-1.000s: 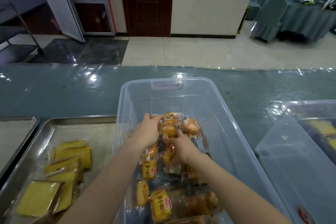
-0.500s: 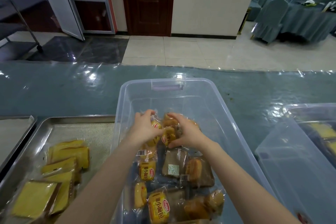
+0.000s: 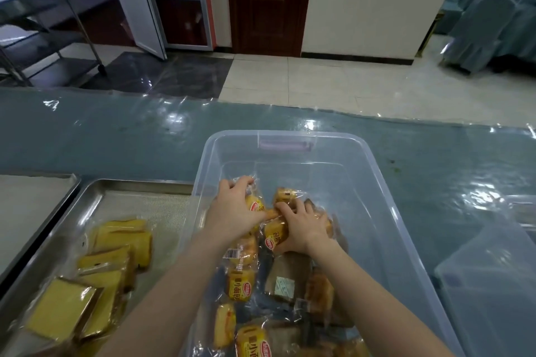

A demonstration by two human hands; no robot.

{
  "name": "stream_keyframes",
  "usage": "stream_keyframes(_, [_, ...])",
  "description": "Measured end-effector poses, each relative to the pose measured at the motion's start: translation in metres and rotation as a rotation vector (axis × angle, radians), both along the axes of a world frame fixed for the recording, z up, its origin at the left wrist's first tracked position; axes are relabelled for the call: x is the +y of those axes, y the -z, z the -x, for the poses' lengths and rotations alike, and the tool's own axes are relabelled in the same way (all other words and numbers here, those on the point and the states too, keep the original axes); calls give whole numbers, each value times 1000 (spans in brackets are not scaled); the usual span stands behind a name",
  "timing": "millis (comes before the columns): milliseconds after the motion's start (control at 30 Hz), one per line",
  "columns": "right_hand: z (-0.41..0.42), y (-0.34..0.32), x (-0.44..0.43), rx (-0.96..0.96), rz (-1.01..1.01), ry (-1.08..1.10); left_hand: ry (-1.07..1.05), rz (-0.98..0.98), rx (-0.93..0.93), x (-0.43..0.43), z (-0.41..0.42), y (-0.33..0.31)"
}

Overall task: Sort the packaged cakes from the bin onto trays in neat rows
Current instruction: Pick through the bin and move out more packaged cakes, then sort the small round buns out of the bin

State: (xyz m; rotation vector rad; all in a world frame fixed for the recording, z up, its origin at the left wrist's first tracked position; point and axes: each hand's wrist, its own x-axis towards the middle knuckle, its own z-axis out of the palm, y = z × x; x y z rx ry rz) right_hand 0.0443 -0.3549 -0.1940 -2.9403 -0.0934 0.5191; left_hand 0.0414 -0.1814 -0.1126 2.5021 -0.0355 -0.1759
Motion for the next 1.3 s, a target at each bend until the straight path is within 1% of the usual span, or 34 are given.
stream_keyframes(133, [10, -1, -3, 43, -47, 9, 2, 11, 2, 0, 2, -1])
stream_keyframes(300, [41, -9, -1, -116, -92, 84, 25, 49, -27, 1, 13, -5])
stream_keyframes(400, [59, -23, -7, -169, -162, 120, 24, 95, -30, 3, 20, -10])
stream_keyframes(500, [70, -54, -16, -245, -294, 171, 20, 241, -43, 5, 29, -23])
stream_keyframes(600, [77, -91, -23, -356, -362, 187, 41, 394, -117, 15, 39, -41])
stream_keyframes(733, [88, -131, -5, -513, -492, 132, 61, 487, -221, 49, 58, -67])
stream_keyframes(833, [94, -153, 39, -563, -568, 33, 49, 537, -281, 86, 75, -83])
stream_keyframes(1000, [104, -172, 142, -570, -626, -89, -91, 552, -430, 178, 111, -96])
stream_keyframes(1067, [108, -171, 193, -571, -631, -144, -150, 565, -465, 226, 130, -95])
stream_keyframes(1200, [123, -162, 312, -547, -623, -253, -273, 651, -462, 340, 168, -79])
stream_keyframes(1300, [139, -145, 409, -498, -618, -327, -380, 649, -477, 432, 198, -62])
